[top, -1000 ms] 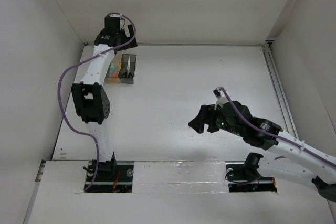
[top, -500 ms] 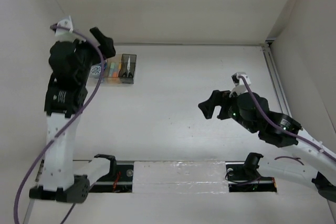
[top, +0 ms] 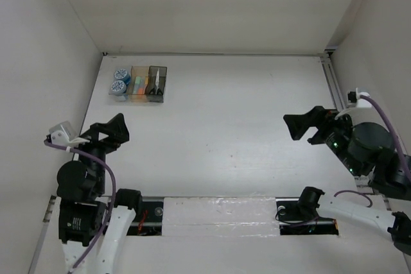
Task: Sort the stationery into containers
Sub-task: Reset both arms
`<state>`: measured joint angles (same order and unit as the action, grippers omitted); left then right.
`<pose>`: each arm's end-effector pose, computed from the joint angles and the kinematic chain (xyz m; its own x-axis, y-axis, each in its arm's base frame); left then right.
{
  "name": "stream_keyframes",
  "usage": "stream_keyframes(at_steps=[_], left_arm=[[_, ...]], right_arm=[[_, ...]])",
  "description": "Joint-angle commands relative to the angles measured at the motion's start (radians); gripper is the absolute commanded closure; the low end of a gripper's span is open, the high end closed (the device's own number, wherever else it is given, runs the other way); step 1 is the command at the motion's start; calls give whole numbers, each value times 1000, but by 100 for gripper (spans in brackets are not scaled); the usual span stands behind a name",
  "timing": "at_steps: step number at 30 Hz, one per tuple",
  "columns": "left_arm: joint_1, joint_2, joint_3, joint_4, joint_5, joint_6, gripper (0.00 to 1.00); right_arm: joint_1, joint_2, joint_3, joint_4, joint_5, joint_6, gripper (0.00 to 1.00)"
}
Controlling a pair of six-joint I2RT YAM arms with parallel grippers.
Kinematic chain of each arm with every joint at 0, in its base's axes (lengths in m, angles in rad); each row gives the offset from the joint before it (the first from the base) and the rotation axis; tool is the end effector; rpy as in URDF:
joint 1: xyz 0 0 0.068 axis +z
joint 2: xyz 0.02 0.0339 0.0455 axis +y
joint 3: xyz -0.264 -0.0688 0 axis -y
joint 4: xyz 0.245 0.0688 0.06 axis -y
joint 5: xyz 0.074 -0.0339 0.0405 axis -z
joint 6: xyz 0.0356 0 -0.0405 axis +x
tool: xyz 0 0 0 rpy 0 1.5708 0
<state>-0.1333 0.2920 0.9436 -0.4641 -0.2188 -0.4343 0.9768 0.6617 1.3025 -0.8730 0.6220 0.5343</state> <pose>0.0332 0.0033 0.4061 0.2019 -0.4415 -0.8742 0.0037 0.8930 -0.4501 0.0577 0.0484 0.4466 -0.2922 0.3068 -0.9058 -0.2409 0.8930 0.3802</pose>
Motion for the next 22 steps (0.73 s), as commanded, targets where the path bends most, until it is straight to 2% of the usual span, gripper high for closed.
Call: stream_keyframes(at_steps=[1, 7, 12, 22], left_arm=[[4, -73, -94, 62, -7, -53, 0], [4, -109, -103, 62, -40, -63, 0], [4, -57, -103, 62, -31, -63, 0], [4, -57, -103, 62, -22, -63, 0]], right_arm=[[7, -25, 34, -31, 44, -22, 0], [7, -47, 1, -31, 53, 7, 0], [7, -47, 1, -31, 62, 16, 0], [7, -28, 1, -31, 62, 27, 0]])
